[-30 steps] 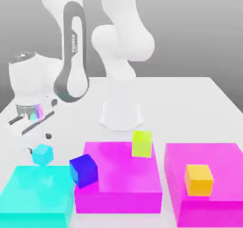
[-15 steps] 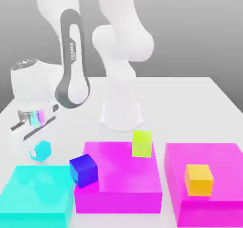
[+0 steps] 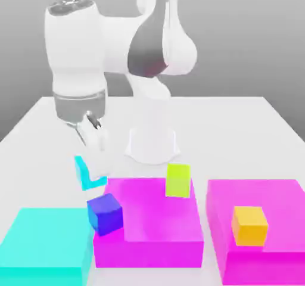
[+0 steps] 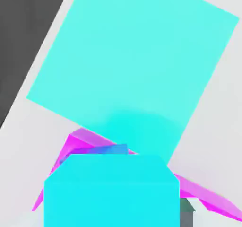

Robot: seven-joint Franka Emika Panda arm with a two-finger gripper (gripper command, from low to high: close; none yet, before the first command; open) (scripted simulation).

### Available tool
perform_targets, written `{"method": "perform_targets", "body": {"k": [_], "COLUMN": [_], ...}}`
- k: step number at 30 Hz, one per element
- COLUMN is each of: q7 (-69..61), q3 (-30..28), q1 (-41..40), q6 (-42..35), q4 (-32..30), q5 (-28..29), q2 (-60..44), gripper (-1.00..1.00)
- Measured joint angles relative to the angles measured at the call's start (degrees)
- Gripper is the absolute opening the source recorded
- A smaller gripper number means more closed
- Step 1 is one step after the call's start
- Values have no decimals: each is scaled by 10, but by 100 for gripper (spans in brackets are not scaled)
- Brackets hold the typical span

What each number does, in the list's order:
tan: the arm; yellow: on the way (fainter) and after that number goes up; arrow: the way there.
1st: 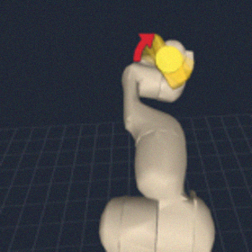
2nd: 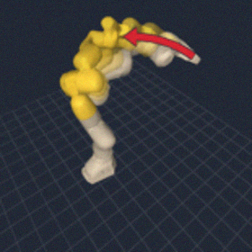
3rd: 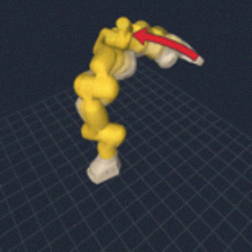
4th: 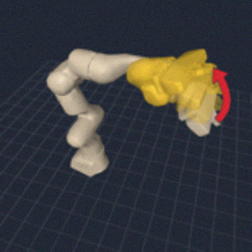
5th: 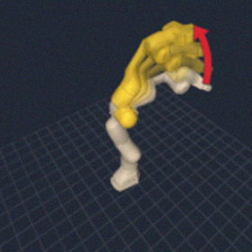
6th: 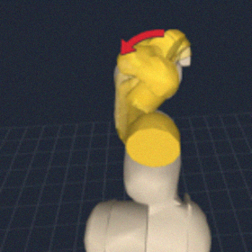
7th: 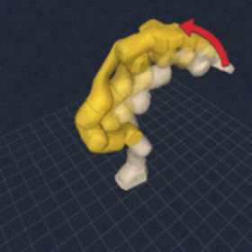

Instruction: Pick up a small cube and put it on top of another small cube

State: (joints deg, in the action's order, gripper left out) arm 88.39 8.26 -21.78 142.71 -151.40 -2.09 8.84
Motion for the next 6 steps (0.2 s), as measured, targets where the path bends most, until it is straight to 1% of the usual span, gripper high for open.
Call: {"method": "perform_targets", "body": {"k": [2,3,6], "q7": [3,4,4], "q3": [2,3,3], "q1": [1,1,1], "q6": [44,57,57], "q4": [-8,-11,-11], "q5": [7,9,9], "q2": [-36,-46,-46], "gripper": [-100,100,100]}}
